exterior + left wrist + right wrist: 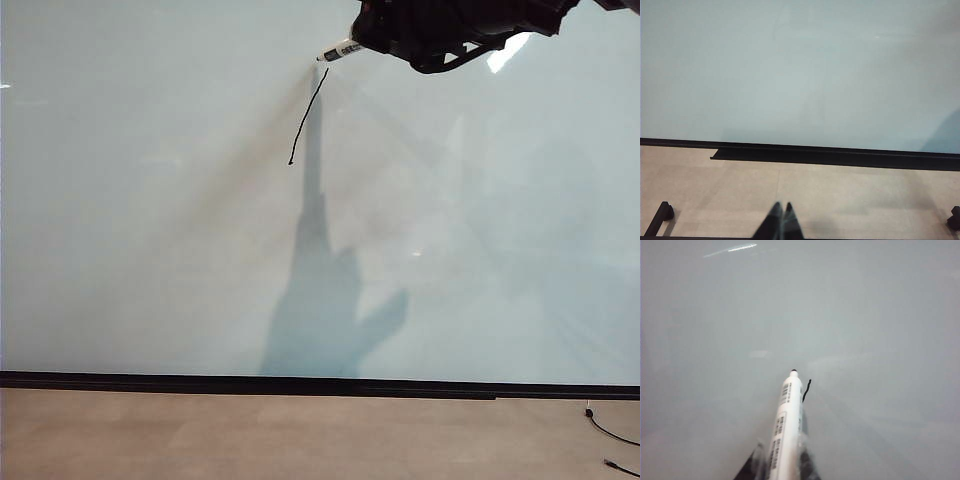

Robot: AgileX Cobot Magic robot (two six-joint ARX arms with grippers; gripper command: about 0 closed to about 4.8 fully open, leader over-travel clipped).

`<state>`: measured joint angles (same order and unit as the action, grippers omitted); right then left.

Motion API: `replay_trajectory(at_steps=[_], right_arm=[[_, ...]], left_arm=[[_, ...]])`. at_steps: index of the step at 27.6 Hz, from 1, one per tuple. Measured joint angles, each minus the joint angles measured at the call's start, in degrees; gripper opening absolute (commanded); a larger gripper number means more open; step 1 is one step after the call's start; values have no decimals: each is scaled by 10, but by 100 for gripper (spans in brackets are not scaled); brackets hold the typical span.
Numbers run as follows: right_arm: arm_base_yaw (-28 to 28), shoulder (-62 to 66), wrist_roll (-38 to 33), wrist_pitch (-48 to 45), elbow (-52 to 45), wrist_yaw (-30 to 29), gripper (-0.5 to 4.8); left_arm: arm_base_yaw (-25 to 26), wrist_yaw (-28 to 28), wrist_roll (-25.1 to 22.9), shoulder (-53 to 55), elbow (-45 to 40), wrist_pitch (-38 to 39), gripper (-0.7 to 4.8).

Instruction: Pick up the pen on the shelf to the right of the whiteboard and write the letter A.

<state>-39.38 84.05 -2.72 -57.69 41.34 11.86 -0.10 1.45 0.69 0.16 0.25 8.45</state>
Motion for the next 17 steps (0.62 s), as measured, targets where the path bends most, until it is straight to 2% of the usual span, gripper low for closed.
replay_trajectory(at_steps=[17], right_arm=[[-2,0,-7,41,0,49,-5]], left_arm=[[0,0,0,0,0,0,-4]])
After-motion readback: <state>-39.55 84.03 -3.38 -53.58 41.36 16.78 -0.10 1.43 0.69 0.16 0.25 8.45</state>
